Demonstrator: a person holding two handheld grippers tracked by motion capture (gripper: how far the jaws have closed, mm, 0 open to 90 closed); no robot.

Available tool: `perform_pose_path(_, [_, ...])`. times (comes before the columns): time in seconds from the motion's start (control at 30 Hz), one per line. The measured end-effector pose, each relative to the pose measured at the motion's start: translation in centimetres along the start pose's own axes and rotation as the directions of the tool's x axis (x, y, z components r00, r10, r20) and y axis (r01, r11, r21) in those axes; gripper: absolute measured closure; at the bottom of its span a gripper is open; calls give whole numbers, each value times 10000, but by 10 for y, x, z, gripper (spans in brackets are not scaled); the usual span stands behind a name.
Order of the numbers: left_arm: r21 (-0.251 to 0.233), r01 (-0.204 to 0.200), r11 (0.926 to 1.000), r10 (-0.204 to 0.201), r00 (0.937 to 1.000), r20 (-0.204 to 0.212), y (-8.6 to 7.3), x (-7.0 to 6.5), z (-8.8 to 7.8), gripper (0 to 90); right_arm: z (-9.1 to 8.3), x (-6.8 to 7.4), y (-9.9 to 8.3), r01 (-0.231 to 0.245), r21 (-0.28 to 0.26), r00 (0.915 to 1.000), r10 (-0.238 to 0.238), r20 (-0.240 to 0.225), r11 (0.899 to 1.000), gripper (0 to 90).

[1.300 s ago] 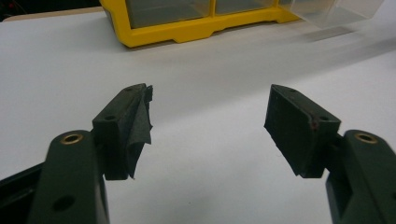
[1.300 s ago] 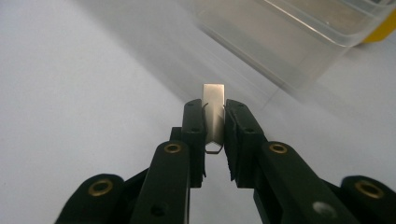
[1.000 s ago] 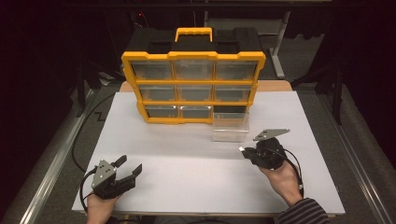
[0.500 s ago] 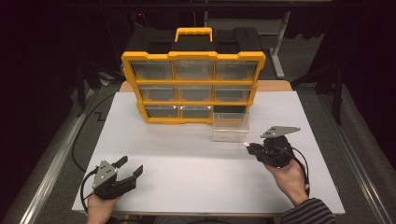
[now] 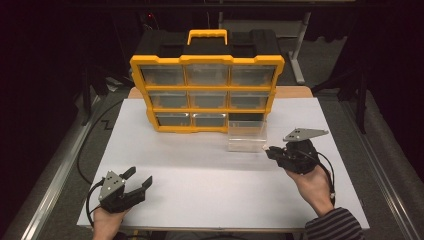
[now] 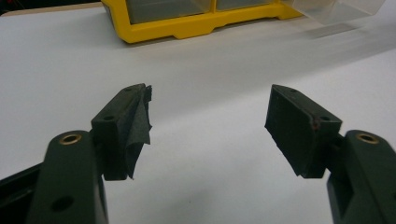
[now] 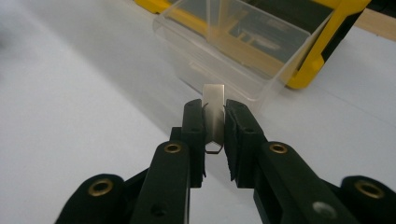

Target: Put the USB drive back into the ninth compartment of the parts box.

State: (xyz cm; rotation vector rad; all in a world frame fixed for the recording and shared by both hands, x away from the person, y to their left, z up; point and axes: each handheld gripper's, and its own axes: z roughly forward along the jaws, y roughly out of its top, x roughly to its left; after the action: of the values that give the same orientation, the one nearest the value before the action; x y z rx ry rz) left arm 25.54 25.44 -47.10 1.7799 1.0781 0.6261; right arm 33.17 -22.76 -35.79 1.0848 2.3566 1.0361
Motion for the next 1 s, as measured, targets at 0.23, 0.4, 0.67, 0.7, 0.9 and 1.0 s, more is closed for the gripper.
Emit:
perform_pose_path(0.23, [-48, 37, 10000, -37, 10000, -2, 0, 0, 0, 314, 1, -2, 16, 5, -85, 10000, -5, -14, 10000, 796])
perform_pose_path(0.4, [-29, 115, 9999, -115, 9999, 8, 0, 1, 0, 313, 4, -3, 28, 36, -87, 10000, -36, 6, 10000, 796])
perform_pose_path(0.67, [-96, 89, 9999, -89, 10000, -11, 0, 0, -2, 314, 22, -9, 44, 27, 239, 9998, -31, 174, 9997, 795])
perform_pose_path(0.7, [-99, 97, 9999, -97, 10000, -5, 0, 0, -2, 313, 24, -10, 45, 19, 257, 9998, -24, 211, 9997, 796])
perform_pose_path(0.9, [-69, 121, 9999, -121, 9999, 21, 0, 1, -2, 313, 34, -15, 53, -62, 417, 9995, 50, 302, 9991, 795])
perform_pose_path(1.0, [-67, 89, 9999, -89, 10000, 29, 0, 0, -2, 311, 40, -17, 54, -139, 536, 9992, 119, 379, 9985, 795])
